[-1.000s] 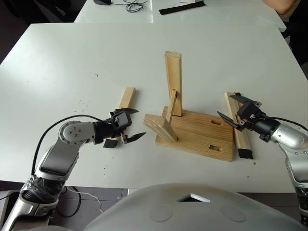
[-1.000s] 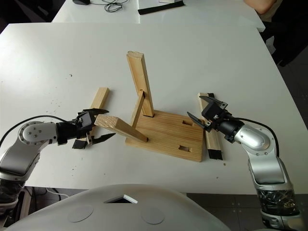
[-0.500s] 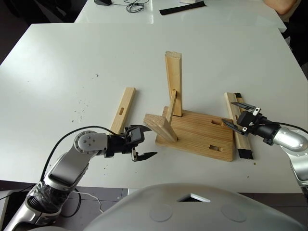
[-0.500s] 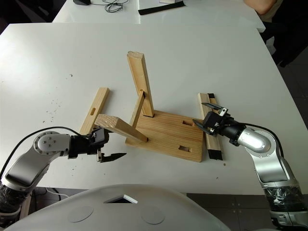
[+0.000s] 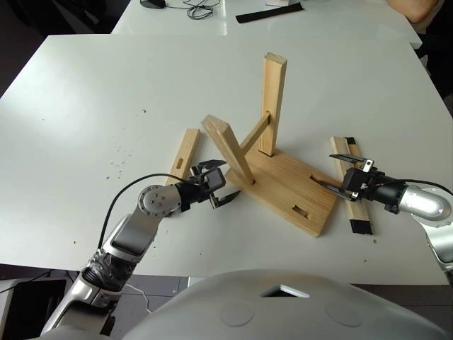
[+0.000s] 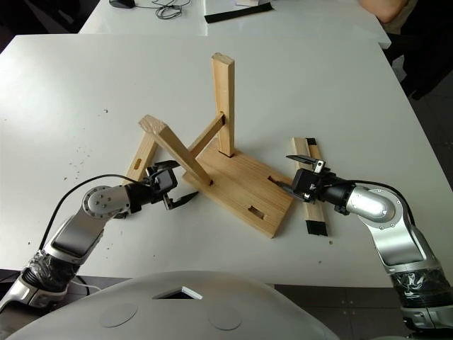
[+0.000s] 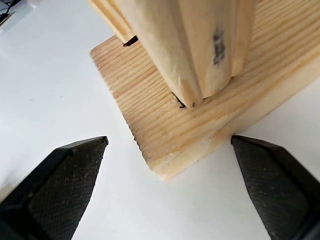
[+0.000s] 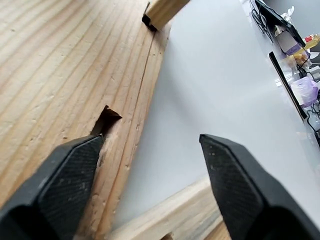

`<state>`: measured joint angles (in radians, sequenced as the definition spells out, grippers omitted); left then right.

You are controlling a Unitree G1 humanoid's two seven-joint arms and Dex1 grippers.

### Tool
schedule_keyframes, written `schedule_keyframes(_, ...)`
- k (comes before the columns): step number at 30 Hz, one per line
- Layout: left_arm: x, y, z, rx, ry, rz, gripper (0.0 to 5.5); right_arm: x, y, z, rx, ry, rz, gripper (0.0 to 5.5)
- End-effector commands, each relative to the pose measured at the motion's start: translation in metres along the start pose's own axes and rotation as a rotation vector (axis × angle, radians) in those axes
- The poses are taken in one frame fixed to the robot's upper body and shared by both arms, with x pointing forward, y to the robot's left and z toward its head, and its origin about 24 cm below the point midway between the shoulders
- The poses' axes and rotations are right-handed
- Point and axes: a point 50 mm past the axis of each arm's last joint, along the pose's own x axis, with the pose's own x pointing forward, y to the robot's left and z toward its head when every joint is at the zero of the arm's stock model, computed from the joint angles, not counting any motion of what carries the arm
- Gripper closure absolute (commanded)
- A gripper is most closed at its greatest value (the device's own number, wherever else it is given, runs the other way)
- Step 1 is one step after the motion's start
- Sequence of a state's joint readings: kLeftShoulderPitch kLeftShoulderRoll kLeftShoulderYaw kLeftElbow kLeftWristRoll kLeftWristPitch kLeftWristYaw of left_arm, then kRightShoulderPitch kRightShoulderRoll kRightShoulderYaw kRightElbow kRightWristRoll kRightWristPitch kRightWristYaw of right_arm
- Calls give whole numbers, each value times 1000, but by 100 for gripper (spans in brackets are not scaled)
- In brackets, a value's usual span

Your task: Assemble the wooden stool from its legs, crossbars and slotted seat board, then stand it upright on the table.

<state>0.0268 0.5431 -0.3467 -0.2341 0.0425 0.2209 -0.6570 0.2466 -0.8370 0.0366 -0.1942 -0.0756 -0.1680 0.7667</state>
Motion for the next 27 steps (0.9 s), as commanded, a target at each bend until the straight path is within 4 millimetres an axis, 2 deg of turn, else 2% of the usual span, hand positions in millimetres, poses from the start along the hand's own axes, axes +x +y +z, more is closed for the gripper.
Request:
schedule_keyframes(1,10,16,1,13,13,86,93,13,19,2,54,-13,118,191)
schedule_keyframes(7,22,30,10,40,-17,142,93,40,28,34,115,-153,145,191)
schedule_keyframes(11,24,39,14,58,-29,162,93,48,39,49,160,-199,159,191)
schedule_keyframes(16,20,40,12,68,-28,168,93,41,26,39,187,-152,63,191)
schedule_keyframes(21,6,27,2,59,-3,148,93,22,7,25,226,-103,-70,191)
schedule_keyframes(24,-3,19,-1,48,11,141,93,17,4,21,242,-86,-100,191)
schedule_keyframes(27,-10,18,0,53,15,127,93,21,10,16,254,-67,-118,191)
